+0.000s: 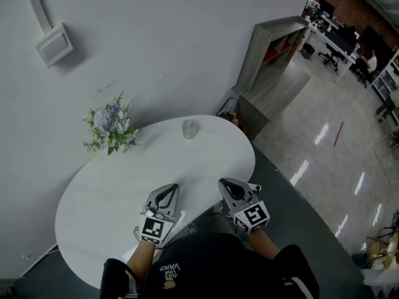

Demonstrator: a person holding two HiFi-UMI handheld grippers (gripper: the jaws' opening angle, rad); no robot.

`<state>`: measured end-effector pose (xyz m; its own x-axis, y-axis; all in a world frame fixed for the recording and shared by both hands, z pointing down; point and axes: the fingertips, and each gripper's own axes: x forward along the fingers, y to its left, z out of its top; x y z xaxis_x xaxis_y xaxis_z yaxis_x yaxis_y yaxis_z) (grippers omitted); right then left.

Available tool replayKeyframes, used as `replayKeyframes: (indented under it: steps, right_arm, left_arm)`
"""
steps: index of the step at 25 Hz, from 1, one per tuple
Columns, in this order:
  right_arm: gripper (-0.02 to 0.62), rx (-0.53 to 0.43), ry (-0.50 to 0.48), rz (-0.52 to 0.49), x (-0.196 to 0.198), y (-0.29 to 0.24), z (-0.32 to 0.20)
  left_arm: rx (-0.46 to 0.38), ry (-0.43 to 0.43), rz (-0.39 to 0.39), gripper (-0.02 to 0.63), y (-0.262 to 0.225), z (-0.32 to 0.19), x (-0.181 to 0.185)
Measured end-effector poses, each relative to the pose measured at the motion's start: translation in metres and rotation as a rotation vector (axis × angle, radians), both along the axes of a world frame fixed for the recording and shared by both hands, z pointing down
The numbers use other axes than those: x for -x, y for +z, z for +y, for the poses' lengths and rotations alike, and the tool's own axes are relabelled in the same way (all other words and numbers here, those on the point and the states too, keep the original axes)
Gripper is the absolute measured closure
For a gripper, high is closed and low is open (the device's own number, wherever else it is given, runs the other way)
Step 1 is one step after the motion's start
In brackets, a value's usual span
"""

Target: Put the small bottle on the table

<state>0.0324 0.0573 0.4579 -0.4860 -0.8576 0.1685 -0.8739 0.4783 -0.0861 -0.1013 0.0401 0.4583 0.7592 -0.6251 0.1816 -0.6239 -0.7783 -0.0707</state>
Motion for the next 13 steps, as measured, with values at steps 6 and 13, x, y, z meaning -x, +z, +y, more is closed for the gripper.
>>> replayKeyframes:
  steps: [6, 13]
  right_arm:
    - [0.548, 0.012, -0.007, 0.001, 0.007, 0.001, 0.007]
    - [0.549, 0.017, -0.017, 0.001, 0.013, 0.003, 0.008]
  left_arm:
    - [0.002, -0.002, 0.008, 0.584, -0.004, 0.009, 0.004]
    - [0.007, 0.004, 0.013, 0.584, -0.004, 0.014, 0.006]
